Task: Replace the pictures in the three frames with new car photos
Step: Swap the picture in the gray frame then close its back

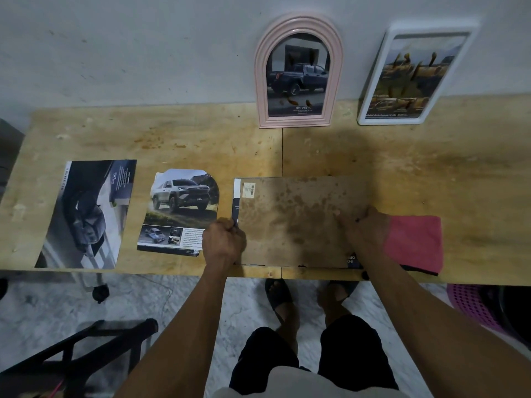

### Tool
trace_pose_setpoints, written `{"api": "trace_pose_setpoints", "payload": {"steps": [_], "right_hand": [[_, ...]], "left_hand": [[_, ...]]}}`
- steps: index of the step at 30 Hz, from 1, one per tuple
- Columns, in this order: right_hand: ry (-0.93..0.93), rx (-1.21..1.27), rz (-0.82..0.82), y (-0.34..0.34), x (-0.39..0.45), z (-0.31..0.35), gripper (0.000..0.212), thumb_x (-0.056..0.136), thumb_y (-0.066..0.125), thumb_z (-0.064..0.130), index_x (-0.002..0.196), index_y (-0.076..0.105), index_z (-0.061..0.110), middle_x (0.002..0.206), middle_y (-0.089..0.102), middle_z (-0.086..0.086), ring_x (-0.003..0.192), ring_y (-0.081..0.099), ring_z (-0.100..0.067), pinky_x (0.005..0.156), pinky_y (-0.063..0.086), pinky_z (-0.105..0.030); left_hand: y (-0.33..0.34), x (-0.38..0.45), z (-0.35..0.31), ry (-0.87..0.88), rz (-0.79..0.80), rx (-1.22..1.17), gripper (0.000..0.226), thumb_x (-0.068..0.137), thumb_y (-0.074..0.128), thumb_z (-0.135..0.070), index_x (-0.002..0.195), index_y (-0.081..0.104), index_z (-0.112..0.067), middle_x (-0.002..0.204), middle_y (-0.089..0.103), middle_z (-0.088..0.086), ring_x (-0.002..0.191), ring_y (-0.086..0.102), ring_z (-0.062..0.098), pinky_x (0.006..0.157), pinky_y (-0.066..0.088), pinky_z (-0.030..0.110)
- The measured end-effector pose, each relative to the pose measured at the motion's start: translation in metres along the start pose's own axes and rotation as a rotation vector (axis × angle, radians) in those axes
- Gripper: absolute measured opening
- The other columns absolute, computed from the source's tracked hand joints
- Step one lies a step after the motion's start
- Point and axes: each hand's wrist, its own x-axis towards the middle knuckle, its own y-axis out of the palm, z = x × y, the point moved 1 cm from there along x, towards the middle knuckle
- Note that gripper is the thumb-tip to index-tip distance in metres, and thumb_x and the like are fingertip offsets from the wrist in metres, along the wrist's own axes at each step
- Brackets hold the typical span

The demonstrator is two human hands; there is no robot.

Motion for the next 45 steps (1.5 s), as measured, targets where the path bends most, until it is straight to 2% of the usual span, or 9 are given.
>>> {"api": "trace_pose_setpoints", "payload": {"steps": [4,8,11,14,18,21,28,34,45], "right_hand": [[-0.057,-0.091,0.006,0.007,0.001,-0.001,0.082,0.067,0.068,0.066,0.125,0.057,0.010,0.125,0.060,-0.010,0.116,0.055,-0.030,0.104,0.043,-0.046],[-0.010,-0.251,0.018,0.009,0.009,-0.008,0.077,0.068,0.049,0.067,0.120,0.054,0.010,0.123,0.057,-0.017,0.109,0.055,-0.035,0.092,0.047,-0.041],[-0.052,-0.416,0.024,0.003,0.004,-0.002,0.055,0.087,0.057,0.041,0.125,0.050,0.002,0.127,0.053,-0.017,0.111,0.052,-0.036,0.089,0.042,-0.038],[-0.251,-0.465,0.027,-0.002,-0.005,-0.006,0.056,0.092,0.057,0.026,0.138,0.038,0.000,0.137,0.042,-0.020,0.113,0.046,-0.031,0.091,0.039,-0.035],[-0.460,-0.735,0.149,0.000,-0.009,-0.019,0.073,0.095,0.052,0.041,0.154,0.021,0.011,0.162,0.011,-0.016,0.146,0.019,-0.034,0.117,0.017,-0.043],[-0.427,-0.792,0.211,0.003,-0.007,-0.021,0.086,0.093,0.047,0.058,0.157,0.007,0.016,0.164,-0.002,-0.009,0.149,0.007,-0.035,0.119,0.011,-0.046],[-0.376,-0.867,0.260,0.005,-0.004,-0.019,0.096,0.089,0.047,0.068,0.157,-0.003,0.021,0.164,-0.012,-0.005,0.148,0.000,-0.040,0.118,0.013,-0.051],[-0.510,-0.940,0.254,0.003,-0.020,-0.017,0.093,0.086,0.052,0.068,0.156,0.006,0.029,0.165,0.000,-0.003,0.150,0.000,-0.034,0.115,0.019,-0.057],[-0.514,-1.047,0.343,0.014,-0.031,-0.029,0.087,0.088,0.041,0.073,0.153,-0.008,0.042,0.164,-0.014,0.003,0.149,-0.019,-0.030,0.117,0.010,-0.060]], "left_hand": [[0.000,-0.002,-0.003,-0.030,0.006,-0.031,0.026,0.093,0.061,-0.012,0.113,0.074,-0.004,0.114,0.073,0.015,0.103,0.067,0.033,0.081,0.037,0.020],[-0.002,-0.002,-0.003,-0.028,0.022,-0.016,0.028,0.092,0.065,-0.022,0.114,0.074,-0.006,0.116,0.072,0.014,0.107,0.066,0.033,0.090,0.046,0.027],[-0.002,-0.002,0.000,-0.055,0.043,-0.049,0.037,0.086,0.074,-0.026,0.118,0.073,-0.007,0.117,0.072,0.013,0.109,0.066,0.033,0.095,0.048,0.033],[-0.002,-0.003,0.001,0.033,0.054,0.010,0.046,0.081,0.079,-0.036,0.118,0.067,-0.012,0.113,0.066,0.016,0.104,0.064,0.037,0.086,0.053,0.040],[0.007,0.001,0.001,0.120,0.199,0.211,0.097,0.069,0.080,-0.061,0.148,0.033,-0.029,0.143,0.042,0.015,0.130,0.042,0.039,0.096,0.048,0.051],[0.018,0.009,0.003,0.154,0.254,0.351,0.098,0.061,0.074,-0.075,0.137,0.032,-0.030,0.141,0.048,0.015,0.134,0.035,0.040,0.097,0.041,0.051],[0.024,0.005,-0.010,0.172,0.178,0.396,0.097,0.066,0.083,-0.059,0.141,0.034,-0.020,0.146,0.037,0.018,0.134,0.035,0.043,0.103,0.039,0.052],[0.029,-0.007,-0.027,0.299,0.396,0.523,0.124,0.053,0.082,-0.071,0.149,0.007,-0.050,0.161,-0.013,-0.006,0.143,-0.001,0.044,0.100,0.041,0.067],[0.025,-0.015,-0.040,0.205,0.430,0.535,0.125,0.054,0.088,-0.062,0.149,0.008,-0.051,0.160,-0.011,-0.010,0.141,-0.002,0.044,0.092,0.044,0.072]]}}
